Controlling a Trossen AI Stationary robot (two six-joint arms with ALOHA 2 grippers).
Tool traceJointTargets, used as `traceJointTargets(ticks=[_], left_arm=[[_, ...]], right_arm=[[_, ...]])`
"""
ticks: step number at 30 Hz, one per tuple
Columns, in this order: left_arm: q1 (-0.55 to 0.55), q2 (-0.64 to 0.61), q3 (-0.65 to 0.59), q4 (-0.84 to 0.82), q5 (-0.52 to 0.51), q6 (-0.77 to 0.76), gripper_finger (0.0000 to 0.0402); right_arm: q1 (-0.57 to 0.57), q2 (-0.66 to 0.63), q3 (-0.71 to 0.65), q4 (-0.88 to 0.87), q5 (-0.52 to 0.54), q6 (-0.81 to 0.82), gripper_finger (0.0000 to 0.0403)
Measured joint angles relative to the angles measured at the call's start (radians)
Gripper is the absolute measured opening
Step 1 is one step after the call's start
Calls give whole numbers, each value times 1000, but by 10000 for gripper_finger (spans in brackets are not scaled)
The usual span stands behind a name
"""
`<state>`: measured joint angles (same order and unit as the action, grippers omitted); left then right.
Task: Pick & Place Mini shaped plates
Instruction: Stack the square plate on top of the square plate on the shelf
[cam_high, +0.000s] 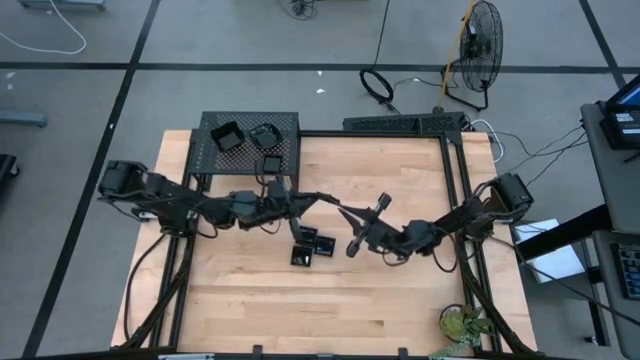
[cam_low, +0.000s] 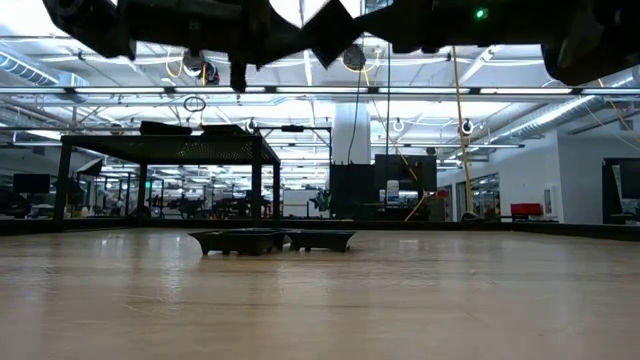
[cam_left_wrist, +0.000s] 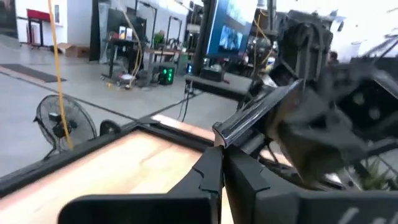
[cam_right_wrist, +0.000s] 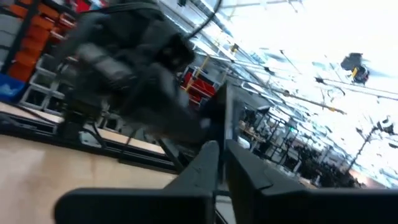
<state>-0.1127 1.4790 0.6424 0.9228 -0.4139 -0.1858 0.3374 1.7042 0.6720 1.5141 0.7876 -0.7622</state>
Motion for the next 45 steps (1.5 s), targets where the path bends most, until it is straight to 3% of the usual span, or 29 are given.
traceJointTargets(ticks=[6,14,17,21,31,45], left_arm=[[0,-149,1,-199,-60,-1,7],[68,-437,6,-772,-143,-107,4],[140,-532,41,-1007,-125,-178,4],[260,-583,99,-1215,-3,-211,4],[467,-530,138,-1348,208,-184,5],[499,-542,138,-1325,229,-175,6]], right_arm=[[58,0,0,0,63,-39,88],[77,0,0,-2,175,-43,148],[75,0,0,-1,176,-43,157],[68,0,0,-2,154,-38,160],[48,0,0,-51,125,42,158],[49,0,0,-69,126,43,155]])
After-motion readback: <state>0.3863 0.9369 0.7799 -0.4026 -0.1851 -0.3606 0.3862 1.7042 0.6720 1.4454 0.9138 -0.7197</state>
